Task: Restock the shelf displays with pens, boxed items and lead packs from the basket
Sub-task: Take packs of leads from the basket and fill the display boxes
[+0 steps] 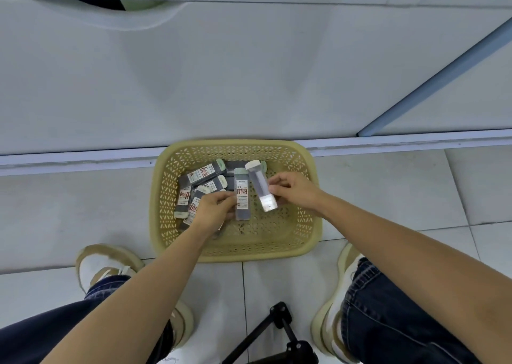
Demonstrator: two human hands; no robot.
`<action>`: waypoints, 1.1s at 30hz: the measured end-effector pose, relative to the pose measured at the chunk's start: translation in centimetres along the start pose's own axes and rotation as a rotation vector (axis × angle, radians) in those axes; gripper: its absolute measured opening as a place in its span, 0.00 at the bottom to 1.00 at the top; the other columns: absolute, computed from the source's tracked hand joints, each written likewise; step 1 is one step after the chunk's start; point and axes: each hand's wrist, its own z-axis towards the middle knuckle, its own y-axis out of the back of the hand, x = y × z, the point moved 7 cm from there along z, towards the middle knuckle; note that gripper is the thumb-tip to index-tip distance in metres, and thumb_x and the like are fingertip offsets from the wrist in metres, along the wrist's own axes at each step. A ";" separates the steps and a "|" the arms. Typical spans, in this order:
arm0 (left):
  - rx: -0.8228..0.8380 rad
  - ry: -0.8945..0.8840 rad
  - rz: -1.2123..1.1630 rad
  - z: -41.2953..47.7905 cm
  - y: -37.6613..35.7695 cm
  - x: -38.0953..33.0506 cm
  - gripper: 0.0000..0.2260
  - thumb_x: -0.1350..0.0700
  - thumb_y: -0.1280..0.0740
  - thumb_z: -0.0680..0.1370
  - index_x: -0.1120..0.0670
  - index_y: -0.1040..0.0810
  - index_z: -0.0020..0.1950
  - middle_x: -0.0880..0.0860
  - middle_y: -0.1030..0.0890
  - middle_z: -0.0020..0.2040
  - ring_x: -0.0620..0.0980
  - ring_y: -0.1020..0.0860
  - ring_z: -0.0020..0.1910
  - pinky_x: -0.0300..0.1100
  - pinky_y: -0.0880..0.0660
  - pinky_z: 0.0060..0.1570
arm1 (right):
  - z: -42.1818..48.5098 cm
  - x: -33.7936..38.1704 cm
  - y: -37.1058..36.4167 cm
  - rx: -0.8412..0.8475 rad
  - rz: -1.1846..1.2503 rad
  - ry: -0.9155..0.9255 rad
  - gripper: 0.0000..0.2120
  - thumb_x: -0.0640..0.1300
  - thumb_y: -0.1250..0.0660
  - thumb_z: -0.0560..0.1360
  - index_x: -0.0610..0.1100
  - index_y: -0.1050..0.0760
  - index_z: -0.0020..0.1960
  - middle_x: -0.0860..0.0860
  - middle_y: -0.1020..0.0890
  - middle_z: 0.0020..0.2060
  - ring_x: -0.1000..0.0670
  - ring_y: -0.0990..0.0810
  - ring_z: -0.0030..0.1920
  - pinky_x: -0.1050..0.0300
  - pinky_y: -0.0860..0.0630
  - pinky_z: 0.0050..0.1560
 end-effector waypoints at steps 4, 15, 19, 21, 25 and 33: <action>0.011 0.009 -0.147 -0.9 -1.2 -0.5 0.05 0.65 0.37 0.80 0.63 0.22 0.48 0.59 0.18 0.42 0.47 0.18 0.34 0.35 0.22 0.32 | 0.0 0.4 -2.1 0.017 0.036 0.038 0.06 0.38 0.35 0.79 0.39 0.23 0.55 0.44 0.18 0.48 0.50 0.17 0.44 0.60 0.19 0.44; -0.035 -0.048 -0.176 -1.1 -0.4 -1.0 0.04 0.64 0.36 0.79 0.59 0.25 0.45 0.50 0.18 0.32 0.45 0.19 0.31 0.36 0.22 0.32 | 0.3 1.4 -3.7 0.025 -0.127 0.145 0.08 0.46 0.28 0.75 0.44 0.26 0.48 0.50 0.19 0.43 0.55 0.21 0.39 0.64 0.25 0.39; -0.043 -0.016 -0.249 -1.0 -0.5 -0.6 0.04 0.62 0.36 0.79 0.57 0.26 0.44 0.54 0.21 0.35 0.49 0.20 0.35 0.39 0.21 0.33 | 0.4 1.6 -4.1 -0.047 -0.022 0.169 0.12 0.45 0.25 0.71 0.42 0.25 0.48 0.48 0.20 0.42 0.53 0.23 0.39 0.59 0.24 0.40; -0.030 -0.009 -0.294 -1.0 -0.4 -0.6 0.06 0.58 0.33 0.79 0.58 0.27 0.46 0.53 0.20 0.35 0.49 0.18 0.35 0.38 0.21 0.34 | 0.4 2.0 -4.3 -0.041 -0.031 0.201 0.12 0.45 0.23 0.70 0.43 0.24 0.47 0.49 0.19 0.42 0.55 0.22 0.39 0.62 0.24 0.39; -0.027 -0.050 -0.229 -1.5 0.2 -0.9 0.14 0.55 0.31 0.78 0.64 0.27 0.56 0.60 0.21 0.45 0.51 0.18 0.36 0.44 0.21 0.33 | 0.1 3.1 -5.7 0.081 -0.049 0.252 0.12 0.41 0.22 0.68 0.47 0.25 0.44 0.49 0.18 0.41 0.53 0.19 0.40 0.55 0.19 0.44; -0.075 -0.225 -0.226 -3.0 3.9 -3.4 0.06 0.58 0.39 0.83 0.56 0.29 0.59 0.51 0.14 0.41 0.51 0.16 0.40 0.42 0.20 0.38 | 1.5 5.4 -6.9 0.072 0.043 0.238 0.05 0.40 0.31 0.77 0.46 0.28 0.48 0.50 0.16 0.44 0.49 0.16 0.45 0.54 0.19 0.48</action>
